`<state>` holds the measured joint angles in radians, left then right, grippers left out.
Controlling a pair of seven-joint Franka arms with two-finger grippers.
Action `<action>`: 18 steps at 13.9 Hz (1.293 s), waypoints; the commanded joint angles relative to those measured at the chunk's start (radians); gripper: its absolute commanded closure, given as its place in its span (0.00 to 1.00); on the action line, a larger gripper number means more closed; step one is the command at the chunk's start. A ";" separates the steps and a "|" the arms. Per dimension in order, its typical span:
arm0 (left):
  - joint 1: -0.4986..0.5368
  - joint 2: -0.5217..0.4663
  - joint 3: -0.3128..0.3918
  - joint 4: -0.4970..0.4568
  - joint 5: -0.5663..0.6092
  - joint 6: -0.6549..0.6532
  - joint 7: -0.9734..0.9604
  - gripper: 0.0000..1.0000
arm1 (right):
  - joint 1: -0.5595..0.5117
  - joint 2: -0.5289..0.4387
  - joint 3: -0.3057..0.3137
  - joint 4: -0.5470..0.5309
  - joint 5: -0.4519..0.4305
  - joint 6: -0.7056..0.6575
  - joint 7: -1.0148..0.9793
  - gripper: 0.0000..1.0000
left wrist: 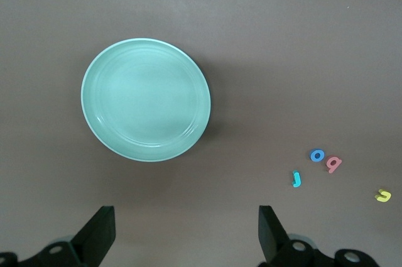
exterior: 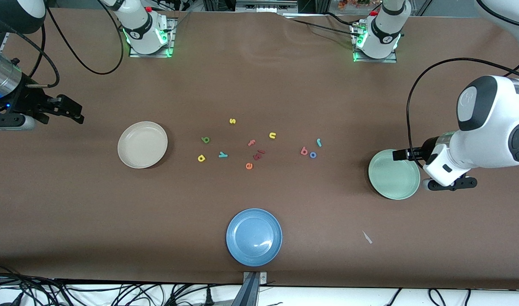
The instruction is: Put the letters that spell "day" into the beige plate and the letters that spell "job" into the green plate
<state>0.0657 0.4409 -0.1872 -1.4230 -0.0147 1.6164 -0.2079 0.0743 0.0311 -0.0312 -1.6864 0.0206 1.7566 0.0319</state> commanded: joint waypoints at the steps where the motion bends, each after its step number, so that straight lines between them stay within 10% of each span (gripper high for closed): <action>1: -0.007 -0.014 0.003 -0.026 -0.027 -0.035 0.024 0.00 | -0.002 -0.003 0.005 -0.002 -0.016 0.004 0.002 0.00; 10: -0.006 -0.013 -0.018 -0.092 -0.054 0.019 0.012 0.00 | 0.102 0.159 0.011 -0.012 -0.011 0.046 0.120 0.00; 18: -0.036 -0.011 -0.081 -0.256 -0.094 0.255 -0.197 0.00 | 0.301 0.430 0.010 -0.006 -0.016 0.355 0.698 0.03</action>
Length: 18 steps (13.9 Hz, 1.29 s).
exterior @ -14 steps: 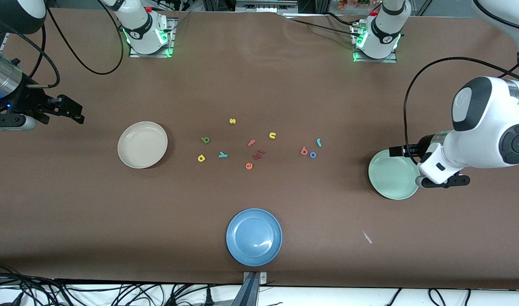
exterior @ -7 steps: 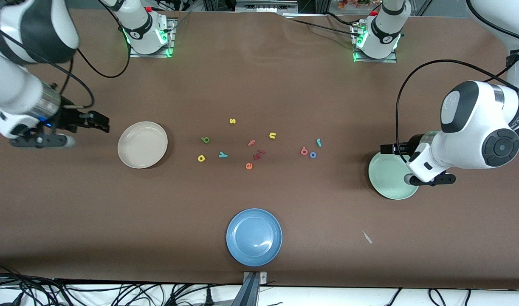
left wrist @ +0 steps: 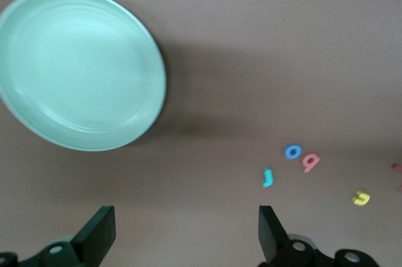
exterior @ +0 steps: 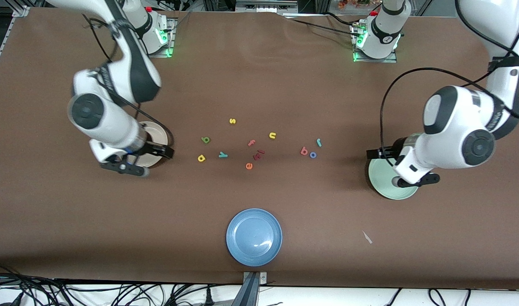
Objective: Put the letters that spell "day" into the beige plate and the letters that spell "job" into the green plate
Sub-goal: 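Move both grippers down to the scattered foam letters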
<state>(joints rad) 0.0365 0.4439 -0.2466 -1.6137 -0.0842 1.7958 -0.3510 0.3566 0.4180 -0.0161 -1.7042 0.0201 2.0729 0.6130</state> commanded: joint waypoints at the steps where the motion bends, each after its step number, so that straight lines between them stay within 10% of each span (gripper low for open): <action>1: -0.007 -0.011 -0.045 -0.099 -0.025 0.118 -0.074 0.00 | 0.034 0.068 -0.005 0.012 -0.017 0.064 0.173 0.09; 4: -0.032 0.007 -0.089 -0.233 -0.025 0.299 -0.121 0.00 | 0.064 0.131 -0.004 0.006 -0.015 0.133 0.347 0.34; 7: -0.082 0.021 -0.088 -0.350 -0.016 0.480 -0.163 0.01 | 0.097 0.182 -0.004 0.003 -0.015 0.196 0.474 0.35; 12: -0.136 0.079 -0.086 -0.362 -0.011 0.493 -0.204 0.34 | 0.134 0.206 -0.005 -0.066 -0.015 0.303 0.543 0.35; 18: -0.170 0.113 -0.083 -0.357 -0.009 0.536 -0.241 0.39 | 0.142 0.206 -0.007 -0.118 -0.015 0.326 0.547 0.36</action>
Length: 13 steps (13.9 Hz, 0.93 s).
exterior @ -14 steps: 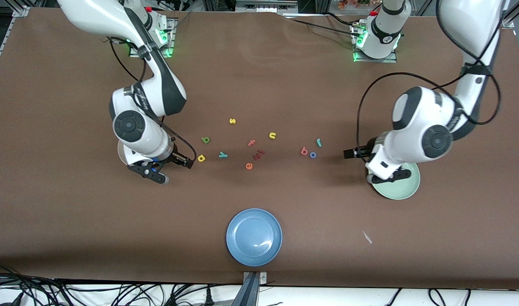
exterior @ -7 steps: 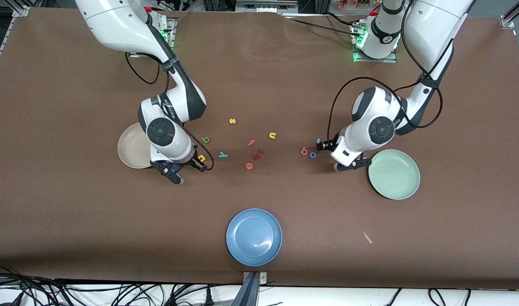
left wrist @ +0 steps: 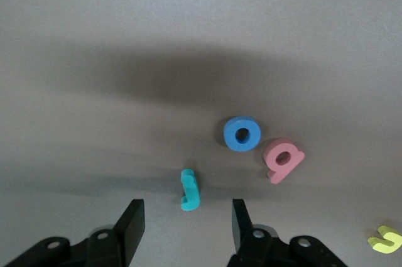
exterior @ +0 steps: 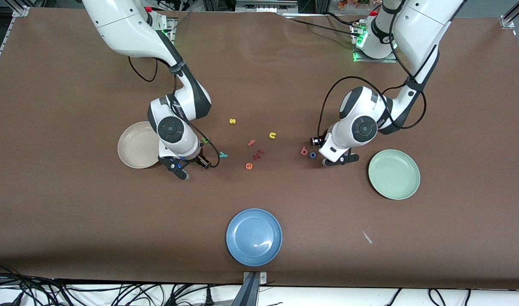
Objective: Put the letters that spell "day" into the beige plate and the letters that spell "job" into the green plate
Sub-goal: 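Grasp teal j and yellow letter with the left and right grippers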
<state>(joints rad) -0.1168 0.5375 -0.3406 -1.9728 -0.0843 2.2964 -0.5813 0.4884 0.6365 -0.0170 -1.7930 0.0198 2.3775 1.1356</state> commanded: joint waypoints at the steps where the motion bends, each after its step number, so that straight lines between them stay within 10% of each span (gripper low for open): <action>1: -0.017 0.028 0.011 0.002 -0.009 0.049 -0.011 0.39 | 0.010 -0.011 -0.006 -0.029 -0.015 0.026 0.024 0.36; 10: -0.017 0.055 0.009 0.005 0.092 0.060 -0.083 0.68 | 0.015 0.009 -0.006 -0.032 -0.014 0.042 0.030 0.50; 13: -0.014 0.053 0.009 0.009 0.092 0.049 -0.092 0.89 | 0.015 0.011 -0.006 -0.031 -0.015 0.042 0.027 0.82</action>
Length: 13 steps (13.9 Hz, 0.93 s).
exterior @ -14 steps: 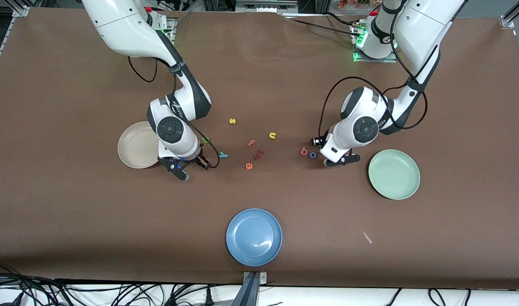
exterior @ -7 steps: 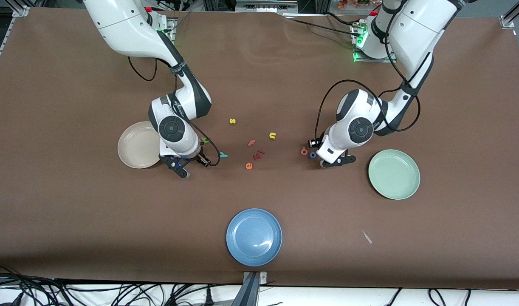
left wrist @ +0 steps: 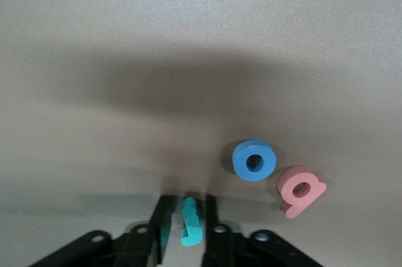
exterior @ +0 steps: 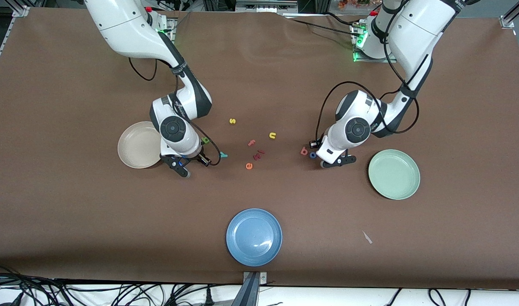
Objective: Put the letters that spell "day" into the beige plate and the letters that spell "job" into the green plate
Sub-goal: 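Grasp teal j and yellow letter with the left and right grippers, then drop the teal j in the green plate and yellow letter in beige plate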
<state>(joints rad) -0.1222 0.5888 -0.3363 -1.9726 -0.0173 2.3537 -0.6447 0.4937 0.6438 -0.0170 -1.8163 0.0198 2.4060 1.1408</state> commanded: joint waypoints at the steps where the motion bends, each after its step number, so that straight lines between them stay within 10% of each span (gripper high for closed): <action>1: -0.008 -0.001 0.005 0.011 0.025 -0.008 -0.035 0.96 | 0.009 0.002 -0.006 -0.006 -0.015 0.012 0.020 0.84; 9: 0.215 -0.135 0.006 0.182 0.027 -0.347 0.146 1.00 | -0.001 -0.142 -0.142 0.002 -0.005 -0.240 -0.303 0.86; 13: 0.399 -0.127 0.011 0.190 0.072 -0.349 0.357 1.00 | -0.003 -0.248 -0.230 -0.173 0.000 -0.269 -0.427 0.86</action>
<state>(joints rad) 0.2086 0.4478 -0.3139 -1.7850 0.0061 2.0063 -0.3735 0.4845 0.4735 -0.2262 -1.8464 0.0181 2.1121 0.7606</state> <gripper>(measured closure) 0.921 0.727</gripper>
